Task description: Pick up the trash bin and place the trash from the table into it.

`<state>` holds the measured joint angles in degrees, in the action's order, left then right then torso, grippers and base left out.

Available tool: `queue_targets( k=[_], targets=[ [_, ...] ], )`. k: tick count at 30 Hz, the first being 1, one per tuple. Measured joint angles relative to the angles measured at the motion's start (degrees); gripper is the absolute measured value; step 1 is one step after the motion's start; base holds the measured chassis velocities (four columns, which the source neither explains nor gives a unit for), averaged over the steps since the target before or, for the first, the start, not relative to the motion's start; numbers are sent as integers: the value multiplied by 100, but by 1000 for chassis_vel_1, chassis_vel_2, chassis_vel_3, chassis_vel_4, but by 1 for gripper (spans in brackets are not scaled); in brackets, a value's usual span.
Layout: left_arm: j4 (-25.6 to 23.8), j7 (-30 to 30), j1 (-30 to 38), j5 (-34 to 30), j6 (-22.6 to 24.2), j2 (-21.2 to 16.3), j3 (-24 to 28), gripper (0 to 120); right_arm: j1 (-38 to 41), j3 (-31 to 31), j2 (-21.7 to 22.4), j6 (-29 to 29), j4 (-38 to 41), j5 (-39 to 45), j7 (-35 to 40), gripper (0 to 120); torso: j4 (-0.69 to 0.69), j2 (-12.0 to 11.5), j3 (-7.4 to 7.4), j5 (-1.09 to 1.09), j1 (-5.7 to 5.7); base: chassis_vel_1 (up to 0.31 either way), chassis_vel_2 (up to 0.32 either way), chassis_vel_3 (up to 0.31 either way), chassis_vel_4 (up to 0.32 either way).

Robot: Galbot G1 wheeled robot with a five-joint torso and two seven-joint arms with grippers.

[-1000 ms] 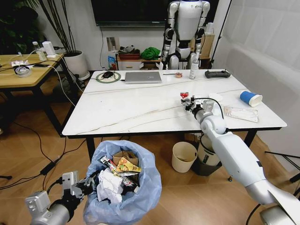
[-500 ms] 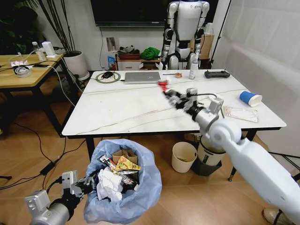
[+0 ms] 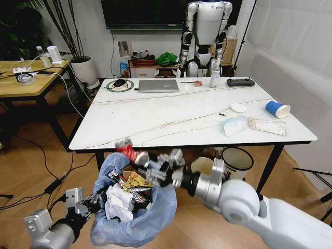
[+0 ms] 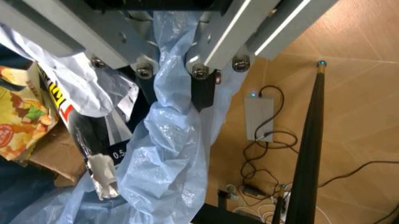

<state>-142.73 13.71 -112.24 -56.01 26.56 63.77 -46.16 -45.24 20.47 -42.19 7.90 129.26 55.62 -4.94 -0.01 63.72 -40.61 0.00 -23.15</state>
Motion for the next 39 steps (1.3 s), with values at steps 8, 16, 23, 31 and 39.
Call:
queue_targets(
  k=[8, 16, 23, 31, 39],
  targets=[
    [-5, 28, 21, 2, 14, 34, 3, 0, -249, -5, 72, -15, 134, -249, 2, 48, 0, 0, 0, 0, 0, 0, 0, 0, 0],
    [-46, 34, -8, 29, 18, 100, 7, 0, -372, -21, 29, 18, 172, -269, 84, 76, 1, 0, 0, 0, 0, 0, 0, 0, 0],
    [53, 62, -81, 32, 13, 123, 98, 0, -388, -614, -244, 36, 137, -148, 289, 99, 0, 0, 0, 0, 0, 0, 0, 0, 0],
    [557, 339, -74, -19, -71, 115, 292, 0, -327, -1891, -875, 311, -787, -32, 1081, 100, 1, 0, -1, -1, 0, 0, 0, 0, 0],
    [477, 538, -38, -206, -96, 21, 191, 0, -266, -3005, -1373, 941, -2278, -722, 1768, 100, 1, -1, -1, 1, -1, 0, 0, 0, 0]
  ],
)
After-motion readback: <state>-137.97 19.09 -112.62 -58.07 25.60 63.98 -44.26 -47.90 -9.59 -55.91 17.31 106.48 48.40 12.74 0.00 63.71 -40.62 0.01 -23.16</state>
